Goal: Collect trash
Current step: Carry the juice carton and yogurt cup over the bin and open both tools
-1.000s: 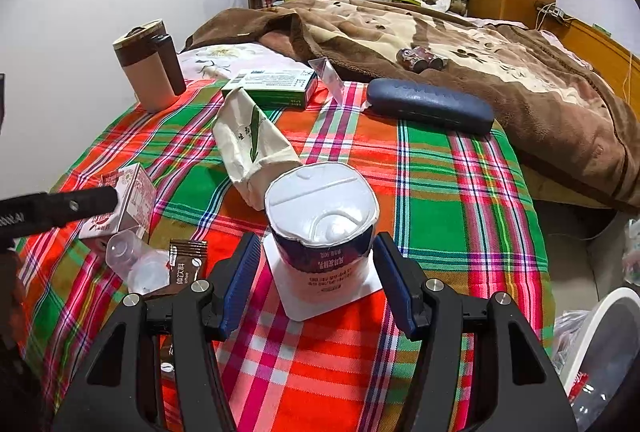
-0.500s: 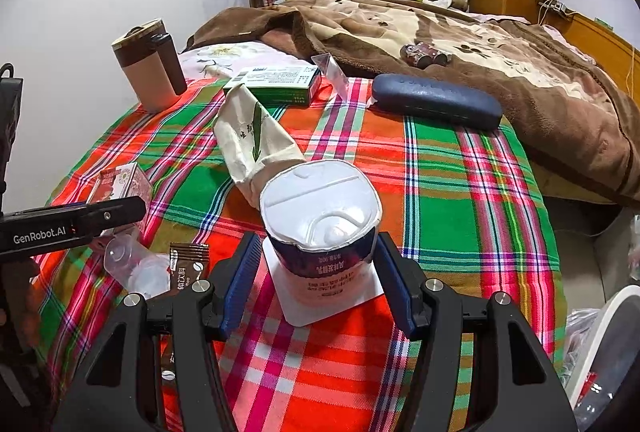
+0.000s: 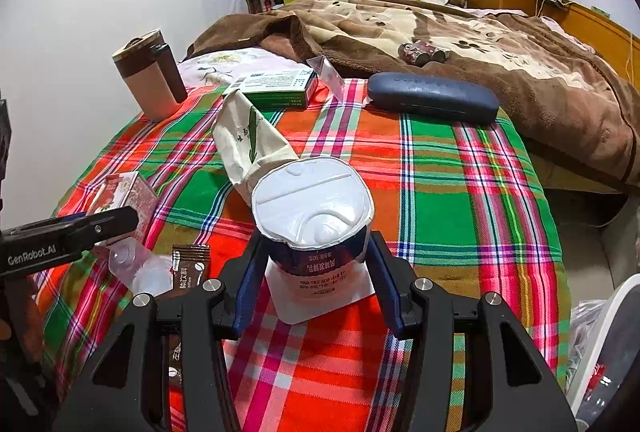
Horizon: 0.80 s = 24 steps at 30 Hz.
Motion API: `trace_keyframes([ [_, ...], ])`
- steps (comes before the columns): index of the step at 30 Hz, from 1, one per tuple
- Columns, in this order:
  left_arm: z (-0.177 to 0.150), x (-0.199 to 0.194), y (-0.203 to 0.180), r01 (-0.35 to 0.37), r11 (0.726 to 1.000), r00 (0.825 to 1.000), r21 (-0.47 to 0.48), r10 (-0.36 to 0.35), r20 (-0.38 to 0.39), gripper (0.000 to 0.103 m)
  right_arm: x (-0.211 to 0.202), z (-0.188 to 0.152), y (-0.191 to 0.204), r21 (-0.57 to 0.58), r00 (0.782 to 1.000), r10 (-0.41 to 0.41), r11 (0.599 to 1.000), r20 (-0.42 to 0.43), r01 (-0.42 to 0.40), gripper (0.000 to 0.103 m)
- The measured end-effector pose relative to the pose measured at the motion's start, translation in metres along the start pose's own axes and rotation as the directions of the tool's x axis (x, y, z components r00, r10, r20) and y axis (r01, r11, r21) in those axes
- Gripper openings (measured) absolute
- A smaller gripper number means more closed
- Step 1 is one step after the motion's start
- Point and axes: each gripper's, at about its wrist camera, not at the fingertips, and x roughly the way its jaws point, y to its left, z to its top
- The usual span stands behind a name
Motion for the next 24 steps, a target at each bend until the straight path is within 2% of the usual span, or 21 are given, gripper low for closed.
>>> trace_keyframes([
  [6, -0.009, -0.017, -0.009, -0.013, 0.999, 1.0, 0.031, 0.012, 0.018, 0.059, -0.012, -0.004, 0.001, -0.002, 1.0, 0.004, 1.0, 0.01, -0.004, 0.051],
  [13, -0.021, -0.042, -0.02, 0.014, 0.999, 0.999, 0.048, -0.016, 0.036, 0.059, -0.034, -0.011, -0.002, -0.002, 1.0, 0.003, 1.0, 0.025, -0.003, 0.051],
  [24, -0.05, -0.073, -0.073, 0.056, 0.987, 0.997, 0.148, -0.064, 0.049, 0.059, -0.075, -0.026, -0.023, 0.025, 0.998, -0.026, 0.999, 0.065, 0.025, 0.051],
])
